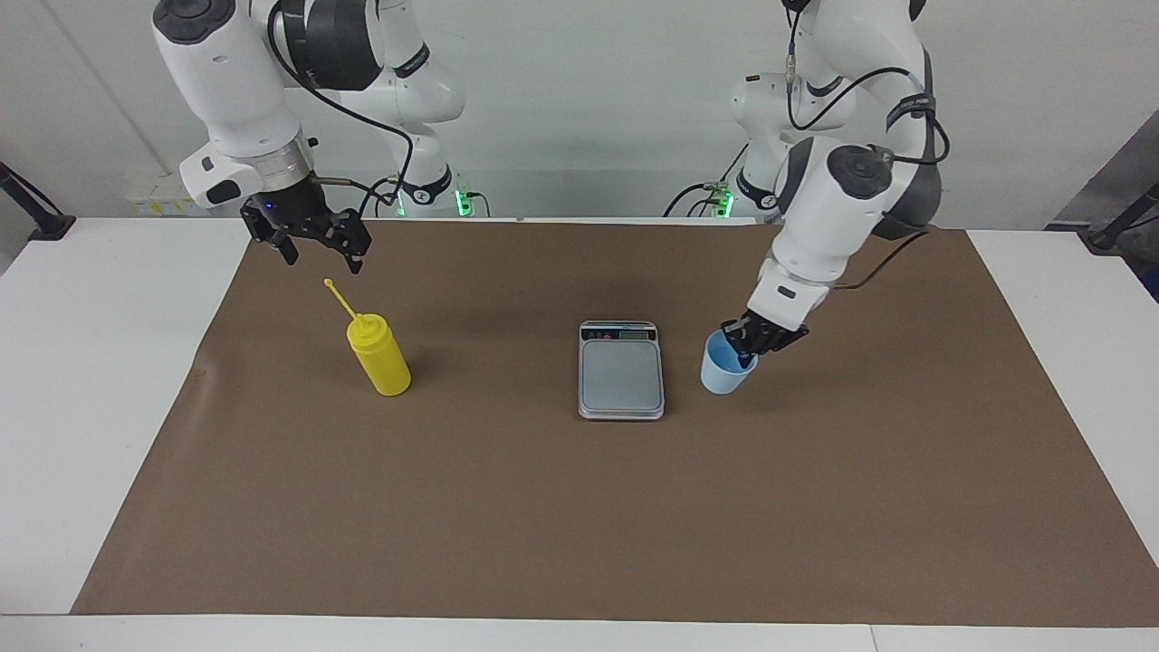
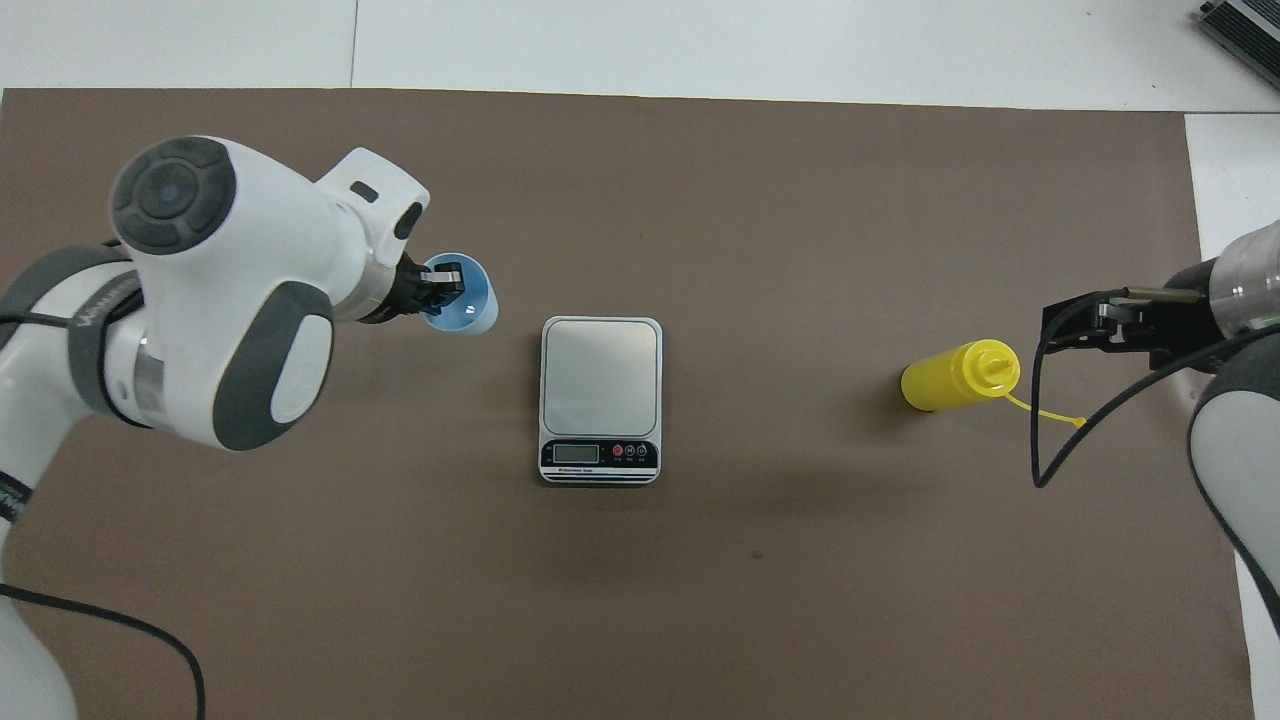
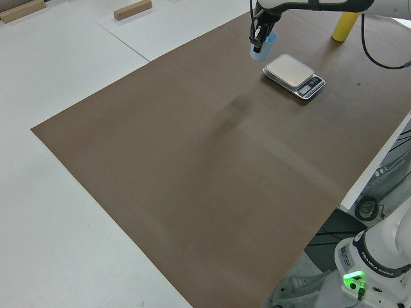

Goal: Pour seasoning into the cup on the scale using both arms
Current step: 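Carry the blue cup with the left gripper onto the scale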

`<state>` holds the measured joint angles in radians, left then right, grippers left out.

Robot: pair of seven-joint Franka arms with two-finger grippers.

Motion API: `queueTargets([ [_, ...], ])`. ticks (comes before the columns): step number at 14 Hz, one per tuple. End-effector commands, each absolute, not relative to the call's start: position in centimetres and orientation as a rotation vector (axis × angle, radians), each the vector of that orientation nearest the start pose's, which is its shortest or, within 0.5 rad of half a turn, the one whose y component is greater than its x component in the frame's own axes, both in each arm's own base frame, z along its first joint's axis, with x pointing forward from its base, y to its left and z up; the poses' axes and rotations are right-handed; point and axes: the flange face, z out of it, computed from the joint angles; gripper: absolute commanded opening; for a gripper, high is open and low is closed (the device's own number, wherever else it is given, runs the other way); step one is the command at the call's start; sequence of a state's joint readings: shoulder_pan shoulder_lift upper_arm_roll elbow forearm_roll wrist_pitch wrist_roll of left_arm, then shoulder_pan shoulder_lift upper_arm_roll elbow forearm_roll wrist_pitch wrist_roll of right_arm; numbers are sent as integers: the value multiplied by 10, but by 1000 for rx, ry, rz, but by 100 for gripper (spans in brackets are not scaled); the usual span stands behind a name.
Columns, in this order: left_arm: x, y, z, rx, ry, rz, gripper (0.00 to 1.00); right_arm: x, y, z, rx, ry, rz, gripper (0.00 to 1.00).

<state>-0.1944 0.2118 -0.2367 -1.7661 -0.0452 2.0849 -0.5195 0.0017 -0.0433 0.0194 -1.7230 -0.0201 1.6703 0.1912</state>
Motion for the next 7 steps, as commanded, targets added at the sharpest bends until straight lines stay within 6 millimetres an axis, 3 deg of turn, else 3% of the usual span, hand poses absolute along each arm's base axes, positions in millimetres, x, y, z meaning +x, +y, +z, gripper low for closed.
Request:
queueTargets([
  [1,575,-310,433,-3279,-244,-82,0,547,7,586,-3137,248,23,100],
  [2,577,-324,434,-3288,-256,-90,0,547,7,585,-3137,248,26,100],
  [4,559,-363,421,-3289,-238,-91,0,547,7,585,-3137,248,26,100],
  [7,552,-365,407,-3276,-234,-76,0,547,7,586,-3137,248,23,100],
])
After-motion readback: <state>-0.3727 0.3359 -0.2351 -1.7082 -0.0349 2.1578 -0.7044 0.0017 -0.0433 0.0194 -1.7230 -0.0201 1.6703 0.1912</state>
